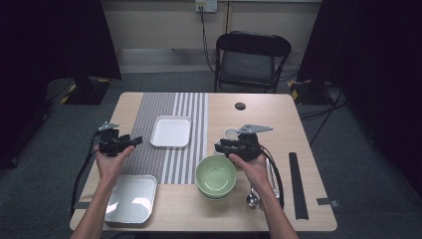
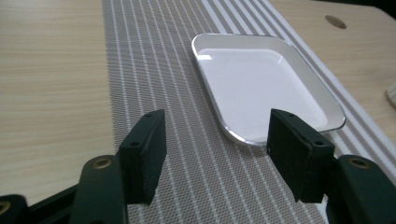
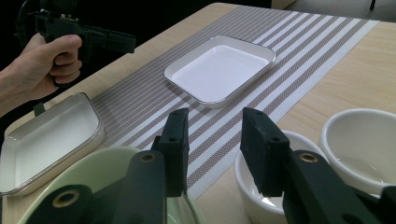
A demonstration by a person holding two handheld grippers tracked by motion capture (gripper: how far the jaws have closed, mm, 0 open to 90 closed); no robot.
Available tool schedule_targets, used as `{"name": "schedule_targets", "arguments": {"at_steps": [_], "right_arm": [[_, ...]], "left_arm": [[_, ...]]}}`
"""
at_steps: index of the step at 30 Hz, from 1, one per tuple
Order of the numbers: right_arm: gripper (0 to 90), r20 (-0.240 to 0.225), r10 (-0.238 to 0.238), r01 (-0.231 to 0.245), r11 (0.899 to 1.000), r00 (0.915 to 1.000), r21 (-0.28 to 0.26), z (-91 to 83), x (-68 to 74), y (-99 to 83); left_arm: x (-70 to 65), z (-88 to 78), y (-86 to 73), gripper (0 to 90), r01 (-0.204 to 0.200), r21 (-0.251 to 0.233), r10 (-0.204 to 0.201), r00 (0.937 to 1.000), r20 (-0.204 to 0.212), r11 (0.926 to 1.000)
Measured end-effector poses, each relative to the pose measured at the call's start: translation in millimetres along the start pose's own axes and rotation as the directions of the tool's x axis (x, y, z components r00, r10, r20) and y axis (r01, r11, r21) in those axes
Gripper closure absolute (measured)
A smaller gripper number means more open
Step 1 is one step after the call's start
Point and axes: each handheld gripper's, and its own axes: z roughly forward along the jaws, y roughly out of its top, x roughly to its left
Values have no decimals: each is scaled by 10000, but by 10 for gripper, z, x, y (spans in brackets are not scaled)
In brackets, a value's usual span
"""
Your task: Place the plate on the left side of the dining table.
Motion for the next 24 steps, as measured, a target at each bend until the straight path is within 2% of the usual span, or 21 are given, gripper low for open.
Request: {"name": "schedule_targets", "arguments": {"at_steps": [1, 4, 6, 7, 8, 10, 11, 14, 16, 17, 19, 20, 22, 23, 24], "right_arm": [[628, -43, -30, 30, 10000, 10000, -26, -18, 18, 5], [642, -107, -148, 148, 9999, 9998, -4, -46, 57, 8], [658, -74, -472, 474, 9985, 9989, 287, -68, 106, -18], [658, -74, -472, 474, 9985, 9989, 287, -68, 106, -18], [690, -244, -519, 526, 9983, 9984, 270, -84, 113, -43], [700, -242, -550, 557, 9980, 9982, 295, -94, 119, -52], [740, -277, -603, 612, 9976, 9978, 332, -110, 131, -75], [782, -246, -649, 658, 9972, 9976, 355, -127, 139, -106], [829, -389, -648, 659, 9975, 9971, 271, -145, 135, -138], [829, -407, -625, 636, 9976, 9972, 258, -152, 135, -149], [825, -383, -636, 648, 9974, 9972, 302, -157, 132, -162], [814, -376, -637, 650, 9973, 9973, 346, -158, 128, -167], [811, -388, -669, 683, 9969, 9970, 379, -162, 120, -178], [795, -363, -670, 684, 9970, 9971, 365, -166, 116, -181], [757, -219, -618, 624, 9977, 9978, 269, -179, 111, -179]], "left_arm": [[15, -68, -31, 379, -185, -94, 185, 9998, 2, 9998], [26, -131, -60, 373, -252, -137, 252, 9997, 7, 9996], [51, -211, -101, 359, -488, -209, 488, 9988, -30, 9986], [51, -211, -101, 344, -488, -209, 488, 9988, -30, 9986], [56, -232, -113, 329, -675, -219, 673, 9977, -93, 9975], [52, -282, -150, 319, -1015, -298, 1006, 9945, -294, 9944], [58, -298, -165, 284, -1043, -290, 1039, 9945, -142, 9941], [55, -359, -210, 259, -1078, -376, 1089, 9936, 298, 9935], [44, -390, -228, 250, -1024, -294, 1042, 9923, 668, 9943], [40, -401, -239, 243, -1030, -237, 1046, 9908, 857, 9944], [22, -417, -265, 203, -1284, -31, 1279, 9855, 1119, 9917], [22, -430, -280, 207, -1353, -38, 1348, 9839, 1175, 9908], [32, -452, -298, 192, -1421, -41, 1410, 9778, 1548, 9898], [39, -466, -299, 192, -1473, -36, 1461, 9766, 1579, 9891], [49, -494, -305, 204, -1351, -88, 1348, 9788, 1541, 9908]]}}
